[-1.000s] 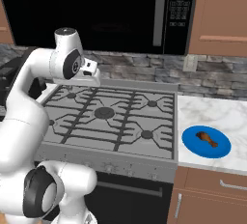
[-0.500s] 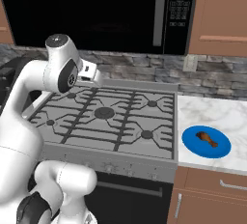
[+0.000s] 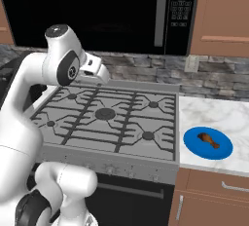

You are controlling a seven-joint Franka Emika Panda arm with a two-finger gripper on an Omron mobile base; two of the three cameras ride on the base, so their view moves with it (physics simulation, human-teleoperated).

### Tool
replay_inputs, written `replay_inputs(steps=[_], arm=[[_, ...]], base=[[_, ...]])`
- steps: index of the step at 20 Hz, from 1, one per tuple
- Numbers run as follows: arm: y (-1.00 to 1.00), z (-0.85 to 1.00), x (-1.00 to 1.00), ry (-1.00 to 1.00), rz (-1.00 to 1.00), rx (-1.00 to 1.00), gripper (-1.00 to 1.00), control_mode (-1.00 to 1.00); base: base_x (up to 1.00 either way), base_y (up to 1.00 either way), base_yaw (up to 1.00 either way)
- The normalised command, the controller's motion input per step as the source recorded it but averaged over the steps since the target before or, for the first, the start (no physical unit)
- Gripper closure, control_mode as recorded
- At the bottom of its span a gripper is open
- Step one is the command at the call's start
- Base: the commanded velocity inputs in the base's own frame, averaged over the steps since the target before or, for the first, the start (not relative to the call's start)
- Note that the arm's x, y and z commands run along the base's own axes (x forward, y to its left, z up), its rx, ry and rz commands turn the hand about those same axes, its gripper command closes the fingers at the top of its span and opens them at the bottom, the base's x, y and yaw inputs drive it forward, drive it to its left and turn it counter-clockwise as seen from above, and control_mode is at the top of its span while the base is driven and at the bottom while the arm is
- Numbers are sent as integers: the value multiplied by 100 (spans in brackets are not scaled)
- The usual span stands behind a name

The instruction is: Pick the chicken drumstick from the counter and place it in the microwave. Then turn on the microwave.

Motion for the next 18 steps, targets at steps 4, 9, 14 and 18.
replay_inputs(steps=[4,9,14,18], arm=[[-30,33,-14,3,-7,-4,-100,-100],[-28,28,-13,0,1,-1,-100,-100],[-28,25,-12,0,8,0,-100,-100],[-30,25,-7,-4,7,0,-100,-100]], base=[[0,0,0],[0,0,0],[0,0,0],[0,0,0]])
